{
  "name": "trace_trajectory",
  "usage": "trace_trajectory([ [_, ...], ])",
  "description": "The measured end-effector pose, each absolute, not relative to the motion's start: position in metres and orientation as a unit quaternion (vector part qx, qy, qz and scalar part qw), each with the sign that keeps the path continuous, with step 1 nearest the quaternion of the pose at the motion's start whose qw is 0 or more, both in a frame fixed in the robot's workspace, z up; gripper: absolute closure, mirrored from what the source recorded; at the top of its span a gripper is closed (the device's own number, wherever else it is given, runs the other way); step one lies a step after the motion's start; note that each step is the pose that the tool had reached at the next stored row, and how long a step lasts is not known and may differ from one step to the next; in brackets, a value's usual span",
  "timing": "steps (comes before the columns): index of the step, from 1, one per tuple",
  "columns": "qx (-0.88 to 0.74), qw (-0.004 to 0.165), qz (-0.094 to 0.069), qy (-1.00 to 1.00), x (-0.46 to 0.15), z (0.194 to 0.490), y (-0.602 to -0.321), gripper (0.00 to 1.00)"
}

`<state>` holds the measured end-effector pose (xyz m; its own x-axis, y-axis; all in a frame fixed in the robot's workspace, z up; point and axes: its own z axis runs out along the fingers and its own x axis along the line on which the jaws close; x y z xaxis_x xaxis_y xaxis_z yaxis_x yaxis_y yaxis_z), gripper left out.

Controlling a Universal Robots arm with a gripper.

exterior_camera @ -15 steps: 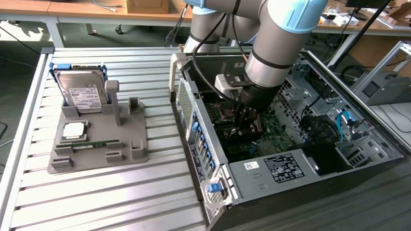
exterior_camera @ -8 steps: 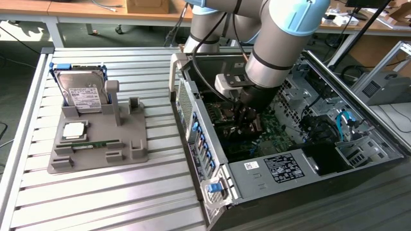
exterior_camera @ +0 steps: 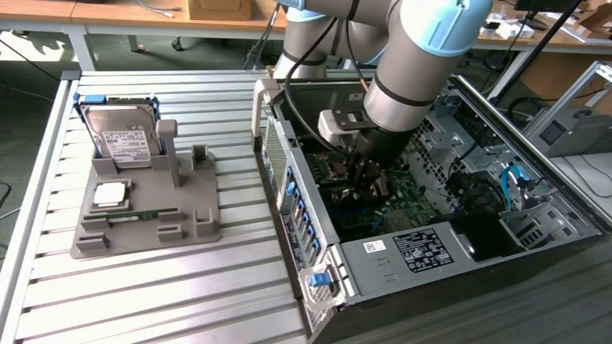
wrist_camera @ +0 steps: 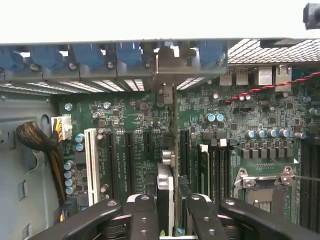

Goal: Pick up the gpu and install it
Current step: 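Insert the gpu into the slot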

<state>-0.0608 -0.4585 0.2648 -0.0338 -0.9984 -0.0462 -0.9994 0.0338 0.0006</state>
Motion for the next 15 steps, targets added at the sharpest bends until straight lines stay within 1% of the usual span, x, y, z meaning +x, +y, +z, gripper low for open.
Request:
trace_trajectory([
  [15, -0.695, 0.018, 0.019, 0.719, -0.0616, 0.2614, -0.4588, 0.73],
])
